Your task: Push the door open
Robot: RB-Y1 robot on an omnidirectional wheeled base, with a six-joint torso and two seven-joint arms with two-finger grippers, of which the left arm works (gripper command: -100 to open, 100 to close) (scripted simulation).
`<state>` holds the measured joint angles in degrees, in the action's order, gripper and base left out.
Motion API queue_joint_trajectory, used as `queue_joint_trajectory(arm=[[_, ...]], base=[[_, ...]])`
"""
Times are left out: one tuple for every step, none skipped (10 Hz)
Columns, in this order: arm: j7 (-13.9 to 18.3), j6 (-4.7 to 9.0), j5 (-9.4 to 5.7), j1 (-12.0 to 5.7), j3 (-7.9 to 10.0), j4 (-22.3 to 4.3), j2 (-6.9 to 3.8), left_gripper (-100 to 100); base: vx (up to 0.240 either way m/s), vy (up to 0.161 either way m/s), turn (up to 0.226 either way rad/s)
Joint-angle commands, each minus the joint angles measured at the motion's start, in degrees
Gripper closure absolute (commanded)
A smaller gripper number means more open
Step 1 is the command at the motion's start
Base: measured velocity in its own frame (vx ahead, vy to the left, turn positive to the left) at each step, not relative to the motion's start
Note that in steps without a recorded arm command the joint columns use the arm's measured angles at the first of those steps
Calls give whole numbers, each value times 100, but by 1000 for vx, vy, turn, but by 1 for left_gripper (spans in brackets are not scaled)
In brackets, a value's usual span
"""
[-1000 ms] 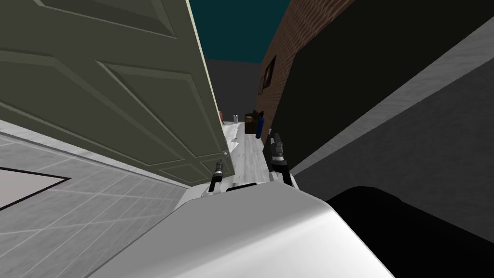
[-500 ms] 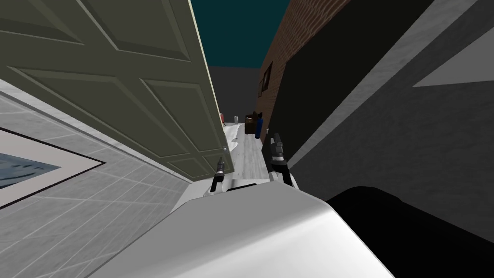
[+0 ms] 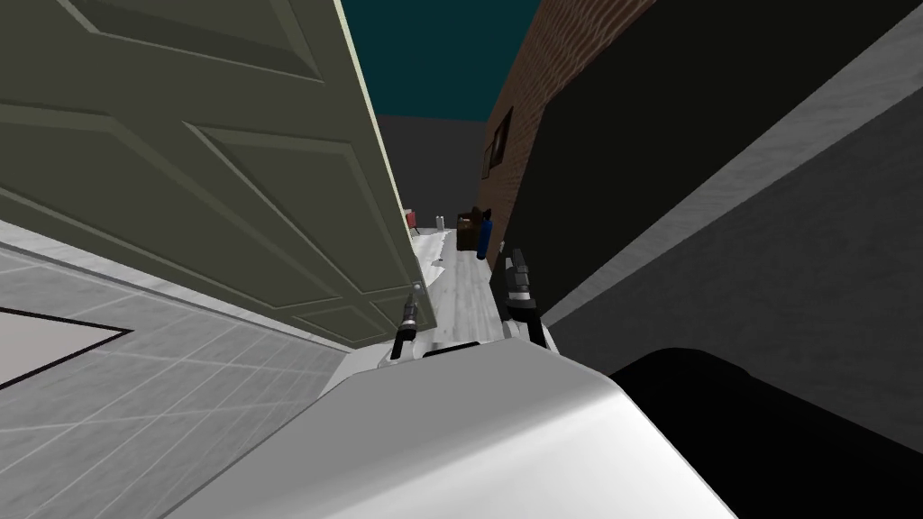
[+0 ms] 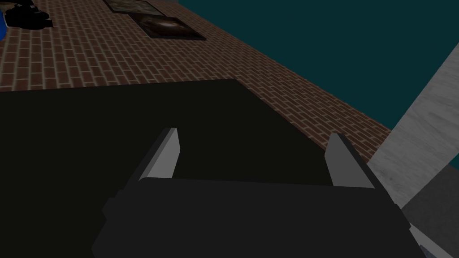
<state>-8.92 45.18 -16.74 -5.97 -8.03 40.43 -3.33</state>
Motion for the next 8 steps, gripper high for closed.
queue_joint_trajectory(arm=[[4,52,-7,-9,14,-48,-7,-100],[4,71,-12,-8,24,-58,-3,-100],[3,88,-16,-7,32,-68,6,-100],[2,110,-22,-6,43,-80,27,-100],[2,121,-24,-5,49,-86,42,-100],[2,111,-22,-7,45,-82,32,-100],[2,111,-22,-7,45,-82,32,100],[2,111,-22,-7,45,-82,32,100]], base=[[217,40,-30],[212,8,-37],[207,17,-23],[194,-2,-33],[185,-5,-22],[79,2,7],[-17,-3,-1],[-30,-1,-10]])
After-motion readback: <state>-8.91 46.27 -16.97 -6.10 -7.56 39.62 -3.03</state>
